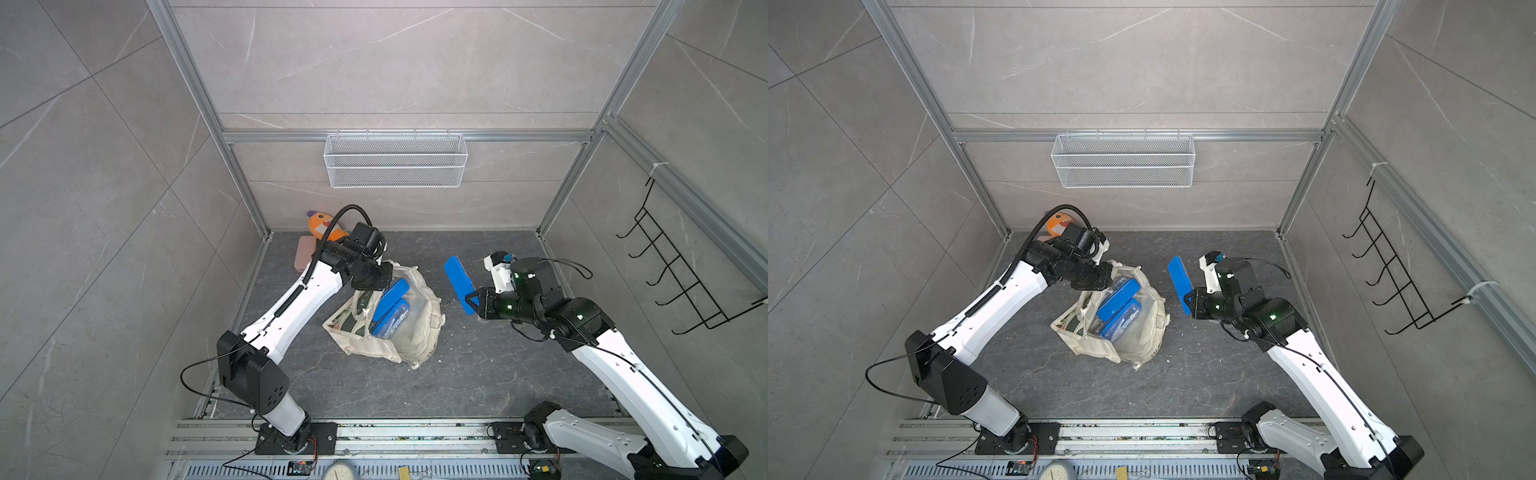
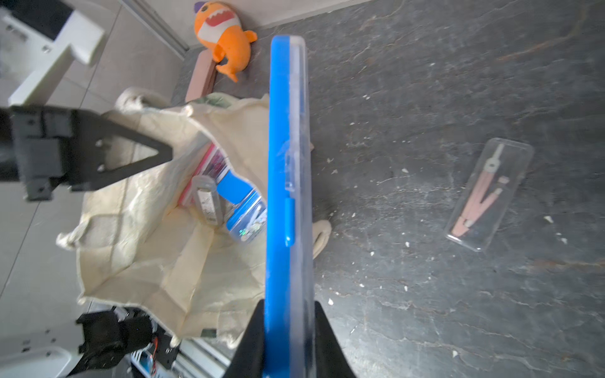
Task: Take out the compass set from the canvas bag
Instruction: Place the compass set at the center of the board.
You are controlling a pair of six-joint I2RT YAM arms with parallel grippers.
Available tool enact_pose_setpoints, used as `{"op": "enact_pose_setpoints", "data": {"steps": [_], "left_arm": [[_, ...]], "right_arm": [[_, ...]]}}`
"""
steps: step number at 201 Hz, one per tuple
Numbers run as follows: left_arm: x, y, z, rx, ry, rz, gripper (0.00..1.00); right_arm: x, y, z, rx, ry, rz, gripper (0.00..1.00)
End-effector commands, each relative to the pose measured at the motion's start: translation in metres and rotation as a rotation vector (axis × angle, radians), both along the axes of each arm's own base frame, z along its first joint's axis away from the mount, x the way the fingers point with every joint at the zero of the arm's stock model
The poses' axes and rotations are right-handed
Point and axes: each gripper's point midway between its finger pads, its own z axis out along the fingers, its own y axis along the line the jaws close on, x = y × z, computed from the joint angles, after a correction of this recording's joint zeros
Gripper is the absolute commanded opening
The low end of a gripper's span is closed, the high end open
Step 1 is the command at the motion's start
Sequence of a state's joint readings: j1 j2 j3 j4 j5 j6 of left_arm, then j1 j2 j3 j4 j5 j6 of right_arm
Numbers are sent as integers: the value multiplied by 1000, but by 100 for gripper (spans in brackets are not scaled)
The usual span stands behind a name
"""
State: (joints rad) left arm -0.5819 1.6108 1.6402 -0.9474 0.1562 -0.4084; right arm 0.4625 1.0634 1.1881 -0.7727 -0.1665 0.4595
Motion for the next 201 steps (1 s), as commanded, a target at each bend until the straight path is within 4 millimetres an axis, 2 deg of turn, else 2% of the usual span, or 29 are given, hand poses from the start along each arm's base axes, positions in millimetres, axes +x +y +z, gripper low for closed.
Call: {"op": "enact_pose_setpoints", "data": {"steps": [1,26,79,100,144,170,201], "left_arm": [[0,-3,17,-34,-19,-8,0],[1,-4,17,-38,-18,-5,0],[0,-4,17,-44,-16,-7,0],[-1,-4,18,-46,-14,-5,0],[-1,-6,17,-52,-11,-5,0],[0,-6,16,-53,-9,-5,0],[0,-6,18,-56,-11,-5,0]], "right_arm": [[27,-12,-13,18,5,-74,10],[58,-25,-45,57,86,-153,10],[124,-38,-131,119,319,-247,10],[139,-41,-148,130,344,-276,10],[148,-42,-183,135,400,-309,11],[143,-45,-204,131,439,-326,11],[134,-47,-218,130,467,-339,14]]}}
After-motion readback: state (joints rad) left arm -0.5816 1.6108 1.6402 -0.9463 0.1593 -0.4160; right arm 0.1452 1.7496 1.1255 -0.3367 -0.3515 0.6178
